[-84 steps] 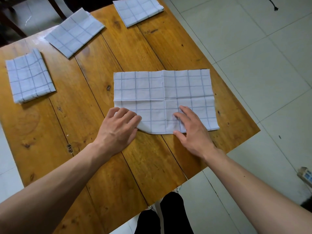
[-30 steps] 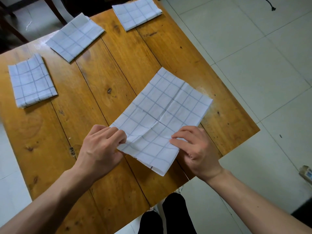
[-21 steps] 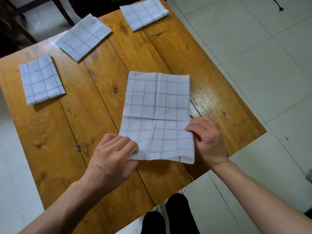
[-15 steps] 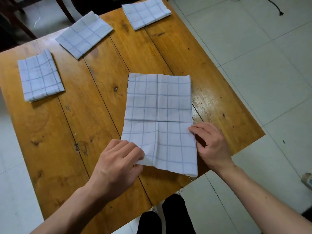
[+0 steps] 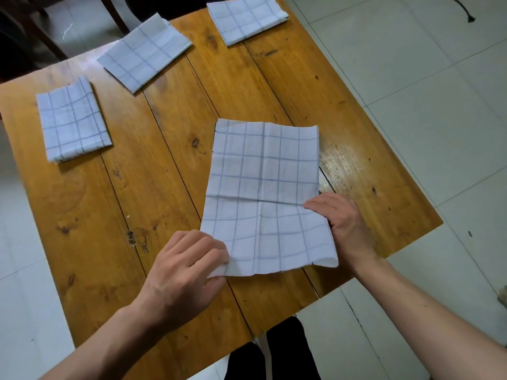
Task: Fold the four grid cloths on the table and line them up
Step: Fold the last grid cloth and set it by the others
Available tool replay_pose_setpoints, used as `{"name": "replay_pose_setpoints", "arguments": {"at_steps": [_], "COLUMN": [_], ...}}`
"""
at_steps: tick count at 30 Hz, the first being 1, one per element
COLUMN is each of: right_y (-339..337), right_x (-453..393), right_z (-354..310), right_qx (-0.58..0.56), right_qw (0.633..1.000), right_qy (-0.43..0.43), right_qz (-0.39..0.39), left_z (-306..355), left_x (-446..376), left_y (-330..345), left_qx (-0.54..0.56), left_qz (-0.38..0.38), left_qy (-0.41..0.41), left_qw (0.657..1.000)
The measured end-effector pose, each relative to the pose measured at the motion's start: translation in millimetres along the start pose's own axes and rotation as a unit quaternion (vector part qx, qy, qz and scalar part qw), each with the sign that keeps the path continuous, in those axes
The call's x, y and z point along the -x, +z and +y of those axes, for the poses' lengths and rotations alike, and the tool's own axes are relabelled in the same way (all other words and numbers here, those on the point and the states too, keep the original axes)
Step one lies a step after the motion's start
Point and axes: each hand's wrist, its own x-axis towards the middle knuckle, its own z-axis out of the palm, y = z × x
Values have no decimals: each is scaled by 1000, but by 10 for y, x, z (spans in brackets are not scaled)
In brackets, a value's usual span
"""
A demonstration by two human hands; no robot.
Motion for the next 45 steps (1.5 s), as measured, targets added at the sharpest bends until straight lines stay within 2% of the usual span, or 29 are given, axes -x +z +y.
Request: {"name": "replay_pose_setpoints", "arguments": {"at_steps": [7, 10, 17, 23, 29, 35, 40, 45], "right_y": [-18, -43, -83, -105, -155, -174, -178, -189], "right_x": [44, 40, 55, 27, -63, -149, -228, -375], "right_z": [5, -8, 11, 37, 7, -26, -1, -26], "right_qx": [-54, -69, -59, -58, -105, -127, -116, -86], "right_qw": [997, 996, 996, 995, 982, 962, 953, 955], "right_qy": [50, 56, 66, 85, 156, 243, 278, 284], "right_qz": [-10, -8, -16, -8, 6, 11, -12, -29], "left_z": [-458, -584, -688, -727, -829, -748, -651, -675], "left_x": [100, 0, -288, -309, -383, -542, -713, -777], "left_y": [46, 157, 371, 361, 356, 299, 272, 308], "left_qx": [-2, -4, 4, 52, 127, 225, 289, 176], "left_qz": [-39, -55, -72, -81, -80, -70, -58, -81], "left_qy": [-72, -74, -98, -131, -251, -332, -422, -419], "left_qw": [997, 996, 993, 987, 956, 914, 857, 887]}}
